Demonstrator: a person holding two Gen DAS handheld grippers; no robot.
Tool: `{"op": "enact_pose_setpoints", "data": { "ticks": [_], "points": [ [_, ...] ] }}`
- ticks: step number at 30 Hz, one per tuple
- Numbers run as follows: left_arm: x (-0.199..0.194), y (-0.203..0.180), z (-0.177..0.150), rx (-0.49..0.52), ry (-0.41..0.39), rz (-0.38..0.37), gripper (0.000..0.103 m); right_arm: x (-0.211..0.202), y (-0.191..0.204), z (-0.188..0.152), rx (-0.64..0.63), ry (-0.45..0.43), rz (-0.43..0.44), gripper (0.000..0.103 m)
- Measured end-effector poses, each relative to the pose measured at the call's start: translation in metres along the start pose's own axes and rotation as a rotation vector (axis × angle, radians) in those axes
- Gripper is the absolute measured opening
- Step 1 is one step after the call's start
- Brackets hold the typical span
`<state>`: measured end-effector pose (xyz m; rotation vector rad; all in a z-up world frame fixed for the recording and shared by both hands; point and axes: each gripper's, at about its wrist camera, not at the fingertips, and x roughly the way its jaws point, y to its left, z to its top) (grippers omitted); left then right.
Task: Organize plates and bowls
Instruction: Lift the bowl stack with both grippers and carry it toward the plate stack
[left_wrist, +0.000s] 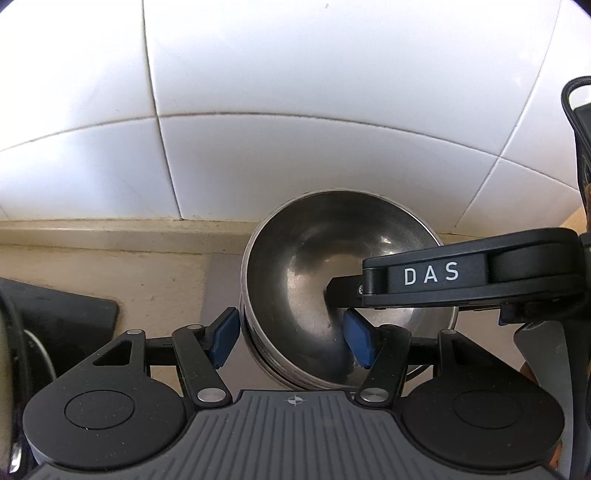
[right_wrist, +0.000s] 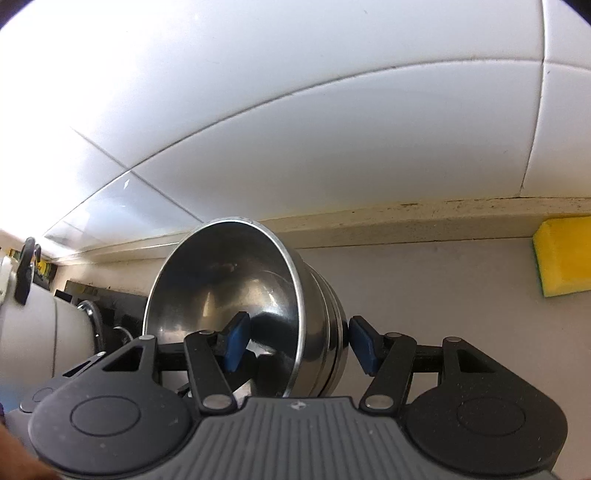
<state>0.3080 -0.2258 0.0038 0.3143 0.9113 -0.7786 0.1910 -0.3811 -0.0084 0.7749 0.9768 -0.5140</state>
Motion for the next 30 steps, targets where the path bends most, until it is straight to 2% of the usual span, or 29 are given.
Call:
{"op": "enact_pose_setpoints", "data": {
  "ticks": [11,17,30],
  "points": [
    [-0.046,-0.012,-0.017,0.029,-0.05,0.038,0.061,-0.037,0.021,-0.021,-0.048,-0.031,0.008,0.039],
    [-0.056,-0.017,-0.03,0.029,-0.044,0.049,0.061,-0.045,0.03,-0.036,-0.067,-0.028,0.005,0.039],
    [-0.053,-0.02,-0.081,0.03,0.083,0.058,0.064,-0.015,0.036,-0.081,-0.098,0.097,-0.039,0.039]
  ]
}}
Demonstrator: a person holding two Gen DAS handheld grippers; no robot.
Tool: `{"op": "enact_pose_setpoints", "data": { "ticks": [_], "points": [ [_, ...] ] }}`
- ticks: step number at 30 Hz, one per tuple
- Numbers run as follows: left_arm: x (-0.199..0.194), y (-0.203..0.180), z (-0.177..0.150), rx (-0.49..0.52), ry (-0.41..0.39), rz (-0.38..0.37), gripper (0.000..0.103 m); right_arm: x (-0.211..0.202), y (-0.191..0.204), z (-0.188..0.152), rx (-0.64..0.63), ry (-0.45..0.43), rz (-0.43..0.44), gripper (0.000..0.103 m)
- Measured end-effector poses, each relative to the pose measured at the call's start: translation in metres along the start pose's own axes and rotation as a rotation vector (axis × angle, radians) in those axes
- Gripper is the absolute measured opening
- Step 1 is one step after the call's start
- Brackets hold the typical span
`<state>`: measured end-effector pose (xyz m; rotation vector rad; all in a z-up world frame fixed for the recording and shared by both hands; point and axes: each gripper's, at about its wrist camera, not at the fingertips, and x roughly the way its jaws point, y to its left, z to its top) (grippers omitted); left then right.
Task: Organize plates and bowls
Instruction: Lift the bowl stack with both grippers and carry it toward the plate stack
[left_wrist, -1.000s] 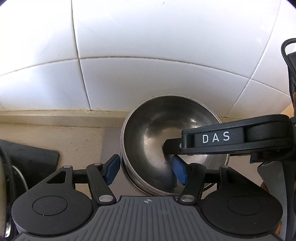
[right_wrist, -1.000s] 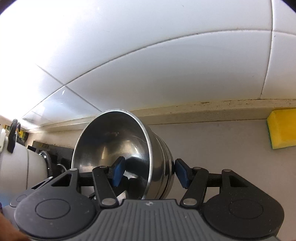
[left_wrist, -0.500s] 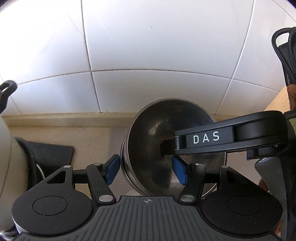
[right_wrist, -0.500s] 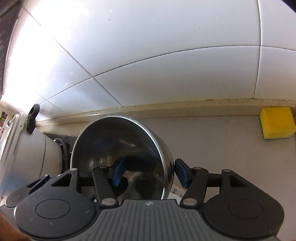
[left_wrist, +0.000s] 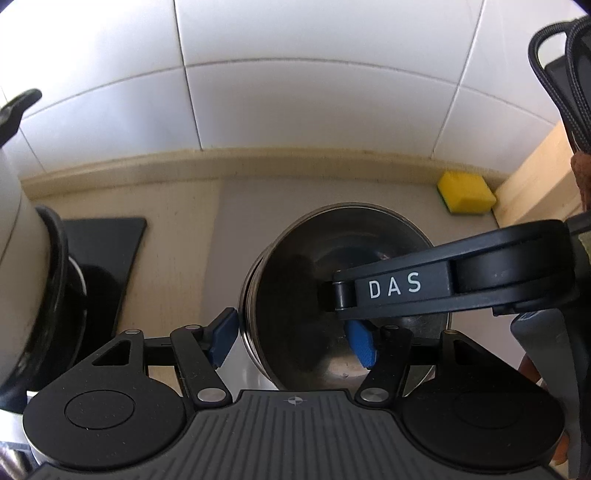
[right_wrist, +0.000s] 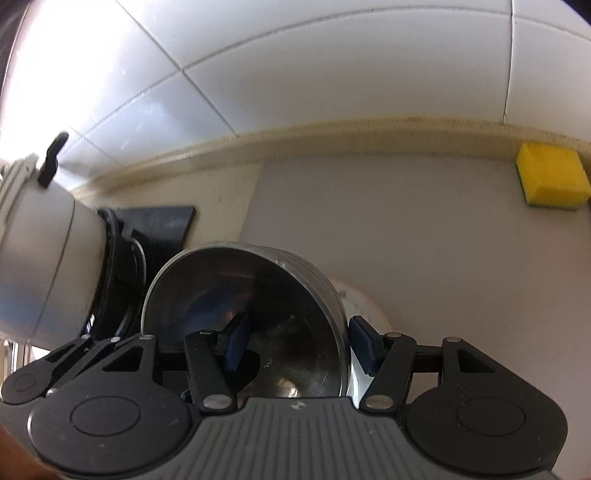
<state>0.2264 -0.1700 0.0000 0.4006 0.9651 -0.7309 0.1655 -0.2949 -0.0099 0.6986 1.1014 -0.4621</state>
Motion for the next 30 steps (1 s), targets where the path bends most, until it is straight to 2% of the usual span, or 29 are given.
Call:
{"op": "enact_pose_setpoints", "data": {
  "ticks": [4,7,11,17,26,30],
  "points": [
    [-0.003,-0.001,-0.009,-0.003,0.028,0.0,0.065,-0.003,0.004,-0.012,-0.035,0.033,-0.018,0.039],
    [-0.006,-0.005,-0.016,0.005,0.021,0.022,0.066,-0.003,0.008,-0.017,-0.06,0.039,-0.038,0.039],
    [-0.009,0.0,-0.015,-0.007,0.03,0.002,0.067,-0.005,0.011,-0.02,-0.072,0.046,-0.044,0.039],
    [-0.007,0.008,-0.006,-0.023,0.054,-0.042,0.067,0.005,0.013,-0.013,-0.062,0.06,-0.051,0.039],
    [0.008,0.018,0.005,-0.011,0.039,-0.01,0.067,0.013,0.027,0.001,-0.095,0.049,-0.094,0.038],
    [0.012,0.03,0.008,-0.063,0.084,-0.055,0.067,0.016,0.029,0.006,-0.108,0.059,-0.1,0.038]
  ]
}}
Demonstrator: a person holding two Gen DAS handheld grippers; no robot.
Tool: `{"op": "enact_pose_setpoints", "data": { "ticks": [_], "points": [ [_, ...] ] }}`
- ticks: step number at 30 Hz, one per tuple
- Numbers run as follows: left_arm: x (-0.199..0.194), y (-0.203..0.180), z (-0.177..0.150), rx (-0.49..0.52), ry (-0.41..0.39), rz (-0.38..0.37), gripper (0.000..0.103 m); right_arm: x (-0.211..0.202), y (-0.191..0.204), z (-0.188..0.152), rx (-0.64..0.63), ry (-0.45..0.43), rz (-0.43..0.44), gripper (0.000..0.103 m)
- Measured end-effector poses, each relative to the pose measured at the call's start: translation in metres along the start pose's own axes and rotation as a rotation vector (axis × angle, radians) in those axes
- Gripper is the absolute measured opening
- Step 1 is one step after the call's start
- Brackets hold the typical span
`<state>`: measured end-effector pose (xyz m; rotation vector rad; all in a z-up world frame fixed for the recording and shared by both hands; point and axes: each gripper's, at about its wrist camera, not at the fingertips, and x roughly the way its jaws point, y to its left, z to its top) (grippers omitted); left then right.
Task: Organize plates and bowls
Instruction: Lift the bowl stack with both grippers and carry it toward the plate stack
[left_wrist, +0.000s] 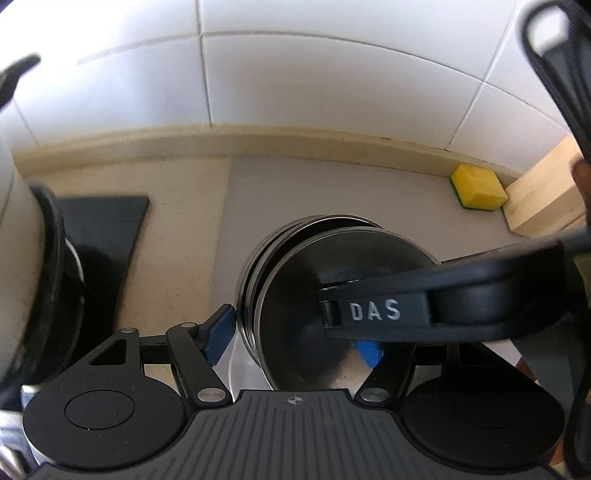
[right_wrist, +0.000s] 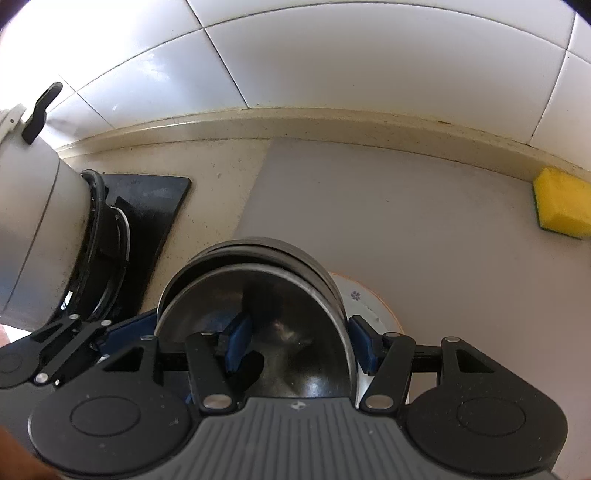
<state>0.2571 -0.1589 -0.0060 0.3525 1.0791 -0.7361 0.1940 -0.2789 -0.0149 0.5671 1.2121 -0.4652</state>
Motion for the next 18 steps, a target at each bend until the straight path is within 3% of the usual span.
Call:
{"op": "enact_pose_setpoints", "data": {
  "ticks": [7,11,15,18],
  "points": [
    [0.0,0.009,0.0,-0.051,0.102,-0.08,0.066,-0.012,0.001,-0.005,-0.048,0.062,0.007,0.037],
    [0.002,0.007,0.009,-0.014,0.071,-0.077,0.066,-0.003,-0.003,0.006,-0.037,0.067,-0.023,0.035],
    [0.011,0.008,0.011,0.04,0.046,-0.018,0.058,0.001,-0.004,0.014,-0.025,0.053,-0.019,0.031],
    [0.014,0.015,0.015,0.037,0.047,-0.035,0.057,0.003,-0.002,0.013,-0.031,0.031,-0.018,0.032]
  ]
}}
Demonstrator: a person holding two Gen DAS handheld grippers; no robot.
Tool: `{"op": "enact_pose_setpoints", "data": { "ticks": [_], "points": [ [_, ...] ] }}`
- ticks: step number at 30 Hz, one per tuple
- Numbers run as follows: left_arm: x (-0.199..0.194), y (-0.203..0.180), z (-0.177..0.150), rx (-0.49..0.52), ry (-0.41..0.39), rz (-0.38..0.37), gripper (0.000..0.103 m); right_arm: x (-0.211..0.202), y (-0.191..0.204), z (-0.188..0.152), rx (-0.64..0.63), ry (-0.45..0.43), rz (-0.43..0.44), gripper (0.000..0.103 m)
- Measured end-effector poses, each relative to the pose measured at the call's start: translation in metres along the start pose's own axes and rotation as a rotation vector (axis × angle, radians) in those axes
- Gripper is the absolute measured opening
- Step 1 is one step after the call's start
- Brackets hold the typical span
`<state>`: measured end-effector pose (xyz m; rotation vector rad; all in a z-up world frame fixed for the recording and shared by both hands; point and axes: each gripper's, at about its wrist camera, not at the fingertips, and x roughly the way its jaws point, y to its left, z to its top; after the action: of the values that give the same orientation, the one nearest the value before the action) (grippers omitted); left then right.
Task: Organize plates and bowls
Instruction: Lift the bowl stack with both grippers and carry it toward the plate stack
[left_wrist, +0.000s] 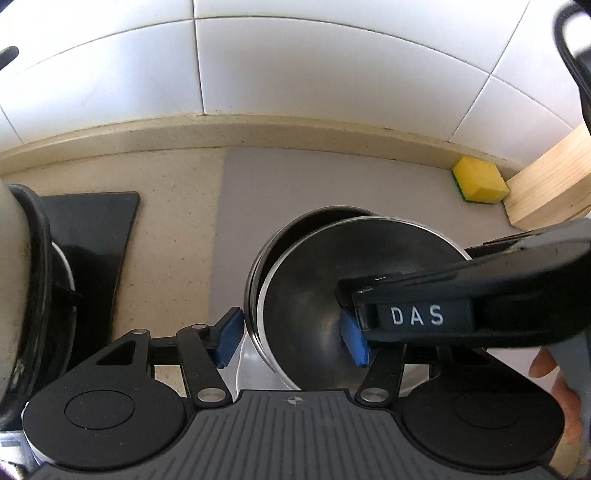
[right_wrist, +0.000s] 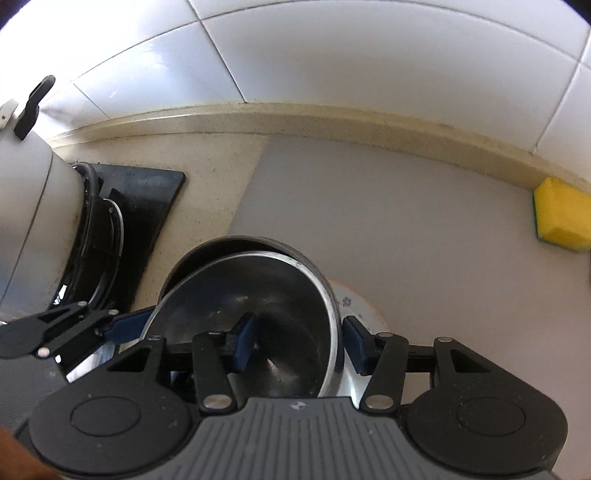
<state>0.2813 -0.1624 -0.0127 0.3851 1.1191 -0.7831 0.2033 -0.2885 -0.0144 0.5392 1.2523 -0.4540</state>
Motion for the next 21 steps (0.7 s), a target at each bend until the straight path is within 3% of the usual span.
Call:
{"op": "enact_pose_setpoints", "data": {
  "ticks": [12,16,17,19,21],
  "points": [
    [-0.004,0.002,0.001,0.049,-0.033,0.05,0.058,-0.014,-0.027,-0.008,0.089,-0.019,0.104,0.041],
    [-0.002,-0.006,-0.002,0.066,-0.021,0.02,0.055,-0.026,-0.039,-0.024,0.134,-0.045,0.134,0.041],
    [-0.003,-0.008,-0.002,0.072,-0.026,0.036,0.054,-0.02,-0.042,-0.025,0.176,-0.025,0.172,0.039],
    [-0.002,-0.008,-0.003,0.074,-0.022,0.038,0.055,-0.013,-0.046,-0.028,0.231,-0.016,0.237,0.023],
    [-0.002,-0.005,-0.005,0.043,-0.003,0.025,0.057,-0.008,-0.046,-0.032,0.251,-0.034,0.246,0.022]
  ]
}}
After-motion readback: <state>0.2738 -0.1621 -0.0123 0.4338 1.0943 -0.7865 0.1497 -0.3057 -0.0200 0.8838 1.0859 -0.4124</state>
